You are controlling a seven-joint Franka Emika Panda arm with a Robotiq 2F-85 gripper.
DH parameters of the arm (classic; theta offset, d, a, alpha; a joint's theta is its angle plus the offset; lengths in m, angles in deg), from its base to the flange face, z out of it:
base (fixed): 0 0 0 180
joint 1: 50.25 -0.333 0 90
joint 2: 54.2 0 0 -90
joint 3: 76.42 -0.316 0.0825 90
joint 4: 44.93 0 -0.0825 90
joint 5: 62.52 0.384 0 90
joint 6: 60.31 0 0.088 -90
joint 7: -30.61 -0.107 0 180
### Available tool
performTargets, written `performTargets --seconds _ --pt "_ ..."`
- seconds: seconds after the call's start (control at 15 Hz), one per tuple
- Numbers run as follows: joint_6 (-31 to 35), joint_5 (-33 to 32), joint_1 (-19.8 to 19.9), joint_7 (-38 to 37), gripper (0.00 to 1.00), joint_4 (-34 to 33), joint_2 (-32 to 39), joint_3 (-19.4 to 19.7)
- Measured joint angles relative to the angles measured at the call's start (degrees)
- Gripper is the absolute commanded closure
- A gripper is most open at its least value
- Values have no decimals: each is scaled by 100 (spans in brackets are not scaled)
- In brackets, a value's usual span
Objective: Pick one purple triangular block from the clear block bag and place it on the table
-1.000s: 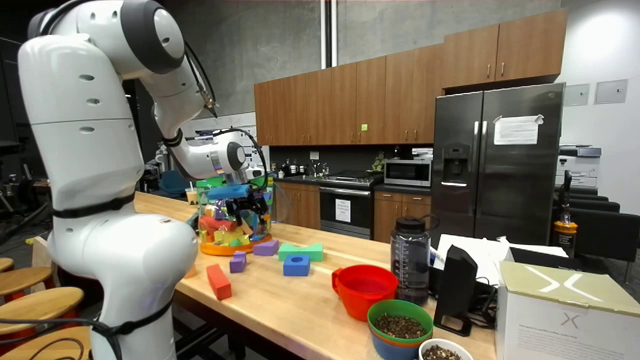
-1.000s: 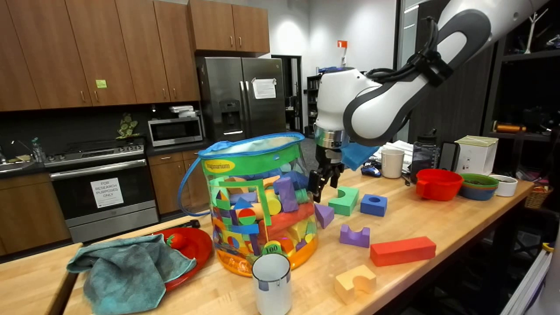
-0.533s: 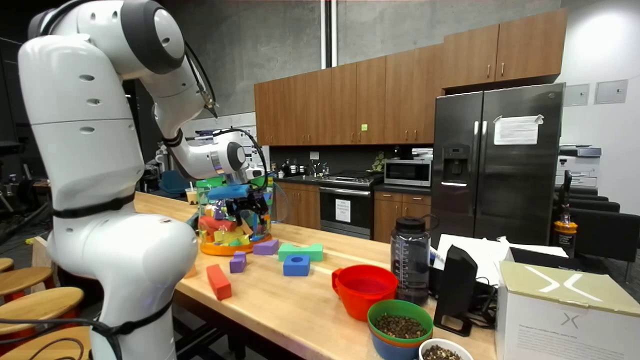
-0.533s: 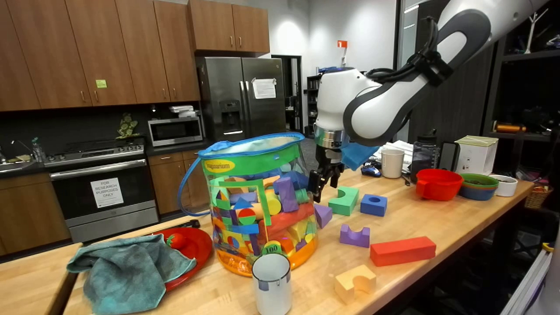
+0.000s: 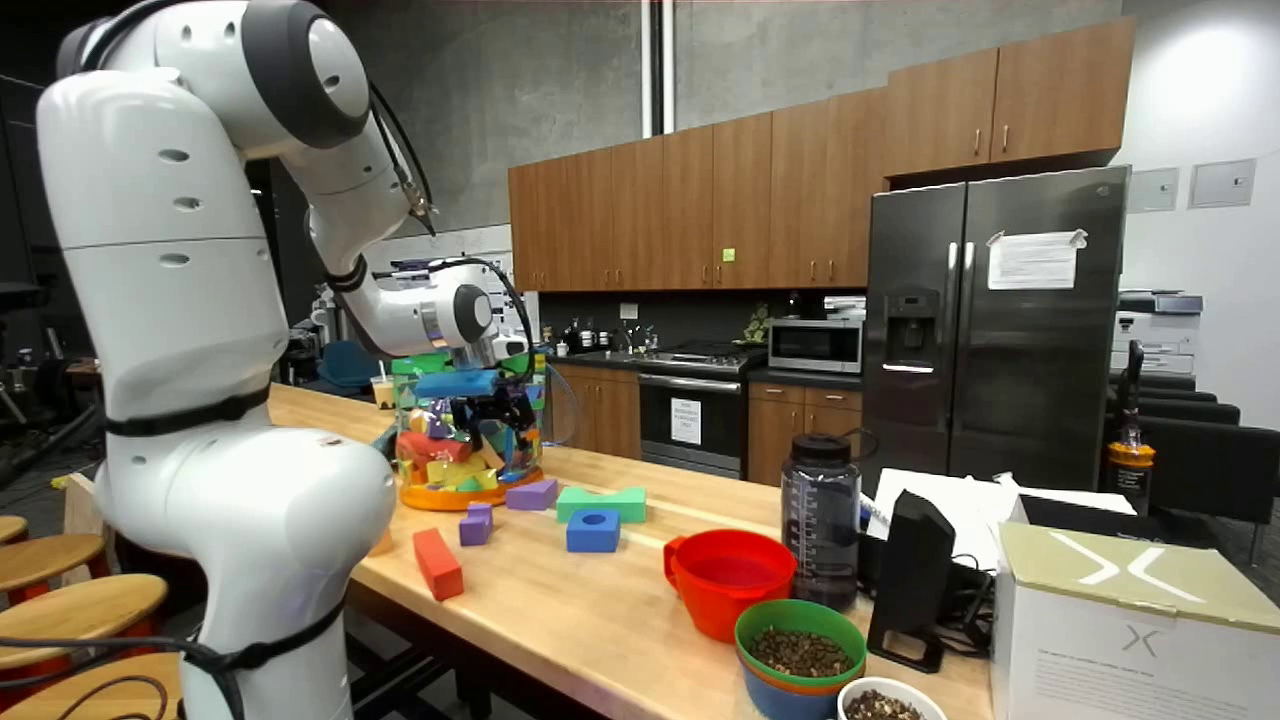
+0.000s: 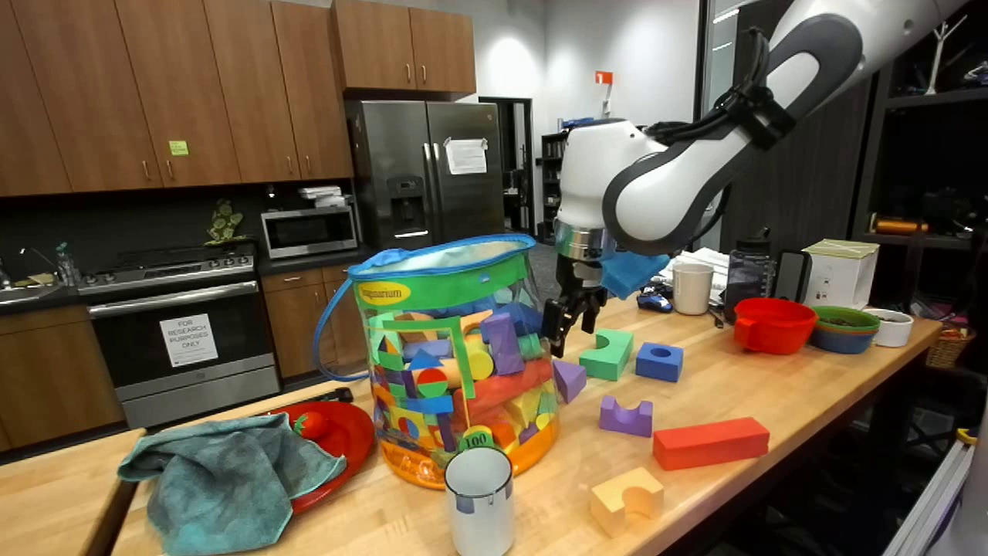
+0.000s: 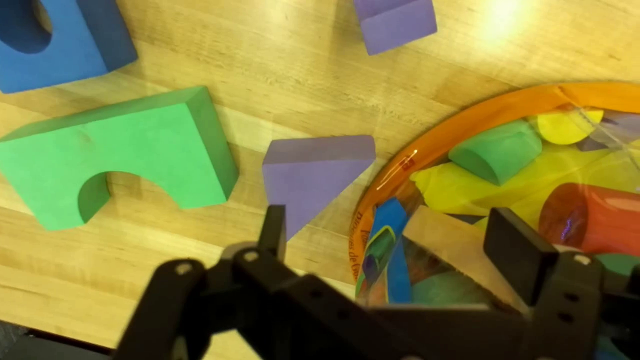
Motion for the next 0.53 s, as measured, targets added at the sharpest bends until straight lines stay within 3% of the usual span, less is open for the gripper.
performTargets --seconds 0.53 --pt "53 50 0 11 0 5 11 -3"
